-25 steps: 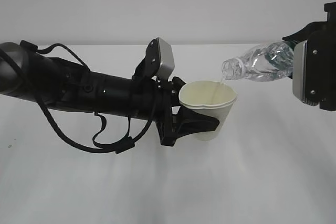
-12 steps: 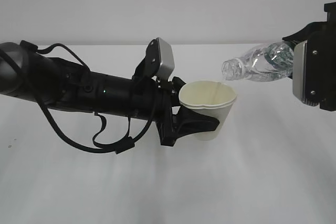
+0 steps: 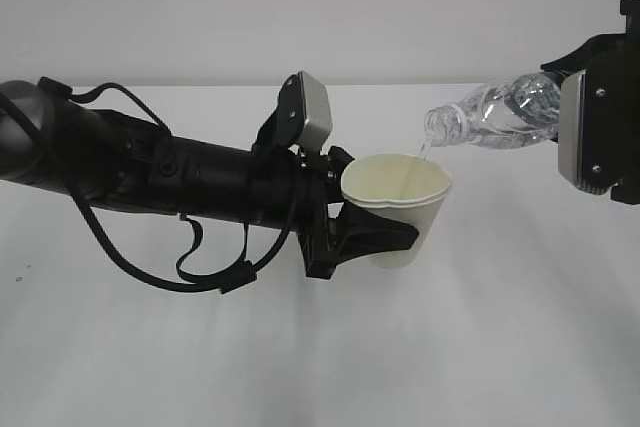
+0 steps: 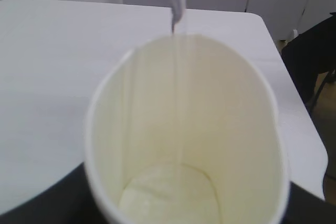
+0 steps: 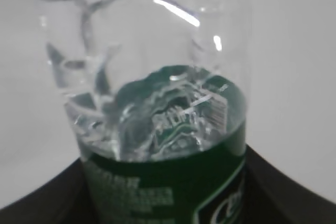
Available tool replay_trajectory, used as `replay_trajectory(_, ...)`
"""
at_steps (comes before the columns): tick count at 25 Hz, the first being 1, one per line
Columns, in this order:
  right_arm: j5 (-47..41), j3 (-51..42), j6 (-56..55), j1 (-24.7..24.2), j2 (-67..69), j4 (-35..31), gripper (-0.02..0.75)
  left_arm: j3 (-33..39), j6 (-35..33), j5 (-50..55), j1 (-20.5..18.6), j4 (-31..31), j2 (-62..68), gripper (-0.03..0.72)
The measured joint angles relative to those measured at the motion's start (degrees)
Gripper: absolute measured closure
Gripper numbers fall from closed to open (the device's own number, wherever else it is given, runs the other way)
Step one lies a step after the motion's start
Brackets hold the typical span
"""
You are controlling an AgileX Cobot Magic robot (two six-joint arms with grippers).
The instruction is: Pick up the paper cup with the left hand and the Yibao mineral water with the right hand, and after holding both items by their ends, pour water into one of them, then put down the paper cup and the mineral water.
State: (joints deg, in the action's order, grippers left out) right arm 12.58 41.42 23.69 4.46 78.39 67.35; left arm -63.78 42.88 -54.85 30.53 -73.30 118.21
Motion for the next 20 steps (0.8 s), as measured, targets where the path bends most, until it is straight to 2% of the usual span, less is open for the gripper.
replay_trajectory(20,-0.03,0.00,0.08,0.00,0.00,0.00,0.276,0.00,0.00,-0.68,0.00,0.00,0.00,0.256)
